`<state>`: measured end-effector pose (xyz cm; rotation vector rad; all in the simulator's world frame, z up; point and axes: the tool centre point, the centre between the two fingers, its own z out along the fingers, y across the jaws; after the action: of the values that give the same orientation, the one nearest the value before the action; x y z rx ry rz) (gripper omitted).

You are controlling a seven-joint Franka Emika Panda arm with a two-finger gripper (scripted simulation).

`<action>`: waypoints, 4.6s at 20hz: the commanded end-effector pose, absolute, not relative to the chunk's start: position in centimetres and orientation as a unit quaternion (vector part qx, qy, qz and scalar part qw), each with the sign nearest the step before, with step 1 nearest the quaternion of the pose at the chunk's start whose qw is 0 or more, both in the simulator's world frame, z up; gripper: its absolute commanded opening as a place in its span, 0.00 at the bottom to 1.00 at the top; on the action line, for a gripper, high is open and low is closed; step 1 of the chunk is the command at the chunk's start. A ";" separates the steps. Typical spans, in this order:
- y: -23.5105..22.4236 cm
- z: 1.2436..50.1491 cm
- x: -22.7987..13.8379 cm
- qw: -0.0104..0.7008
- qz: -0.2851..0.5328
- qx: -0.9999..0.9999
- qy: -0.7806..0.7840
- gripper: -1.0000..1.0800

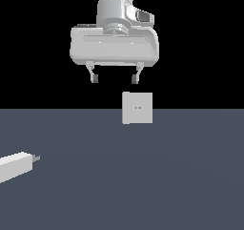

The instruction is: Plug the charger into the wall socket.

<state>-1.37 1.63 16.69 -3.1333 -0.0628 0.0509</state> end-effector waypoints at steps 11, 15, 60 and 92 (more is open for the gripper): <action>2.8 15.7 -2.7 0.003 0.013 -1.000 0.003 0.96; 4.0 14.8 -3.9 0.003 0.010 -1.000 0.025 0.96; 16.7 4.8 -11.5 -0.003 -0.015 -0.976 0.216 0.96; 15.3 1.7 -11.2 -0.003 -0.015 -0.979 0.202 0.00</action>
<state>-11.27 15.74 1.52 -3.0803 0.6467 -0.0464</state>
